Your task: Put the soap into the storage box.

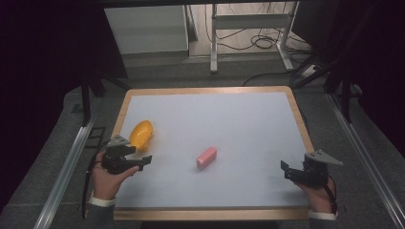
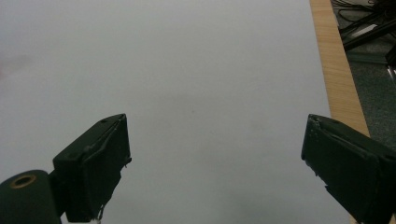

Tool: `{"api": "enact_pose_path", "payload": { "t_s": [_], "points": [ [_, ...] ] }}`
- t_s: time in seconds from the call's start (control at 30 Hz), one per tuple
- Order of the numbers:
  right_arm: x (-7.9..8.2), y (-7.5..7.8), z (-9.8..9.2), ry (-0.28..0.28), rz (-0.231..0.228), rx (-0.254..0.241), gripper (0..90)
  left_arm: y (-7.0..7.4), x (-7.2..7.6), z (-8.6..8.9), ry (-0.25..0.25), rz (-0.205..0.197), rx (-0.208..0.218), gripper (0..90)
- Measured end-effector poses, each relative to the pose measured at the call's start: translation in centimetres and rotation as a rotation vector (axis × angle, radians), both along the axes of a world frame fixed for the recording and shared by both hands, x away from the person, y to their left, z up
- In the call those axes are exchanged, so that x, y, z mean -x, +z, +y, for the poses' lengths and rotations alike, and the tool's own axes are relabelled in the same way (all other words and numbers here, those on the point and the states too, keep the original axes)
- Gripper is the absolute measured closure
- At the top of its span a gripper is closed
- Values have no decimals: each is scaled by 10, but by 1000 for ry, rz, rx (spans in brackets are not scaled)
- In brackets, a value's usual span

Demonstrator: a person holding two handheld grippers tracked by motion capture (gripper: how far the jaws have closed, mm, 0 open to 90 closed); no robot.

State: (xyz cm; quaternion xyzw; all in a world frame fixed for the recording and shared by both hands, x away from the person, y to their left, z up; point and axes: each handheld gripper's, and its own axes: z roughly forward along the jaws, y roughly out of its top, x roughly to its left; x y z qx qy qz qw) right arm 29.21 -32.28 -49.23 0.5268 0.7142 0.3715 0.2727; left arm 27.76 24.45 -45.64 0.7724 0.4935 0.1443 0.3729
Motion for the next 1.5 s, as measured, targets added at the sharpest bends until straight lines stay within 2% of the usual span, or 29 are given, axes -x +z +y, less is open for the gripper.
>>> {"api": "enact_pose_path", "payload": {
  "t_s": [0.4, 0.6, 0.97, 1.5],
  "points": [
    [0, 0, 2, 16, 9, 7, 78, 7, -4, -10, -27, 2, -18, 235],
    [0, 0, 4, 13, 5, 12, 78, 12, -9, -23, -65, 9, -37, 230],
    [0, 0, 4, 16, 6, 18, 78, 10, -18, -45, -127, 36, -82, 224],
    [0, -1, 5, 20, 14, 22, 78, 11, -24, -64, -165, 44, -106, 222]
  ]
}}
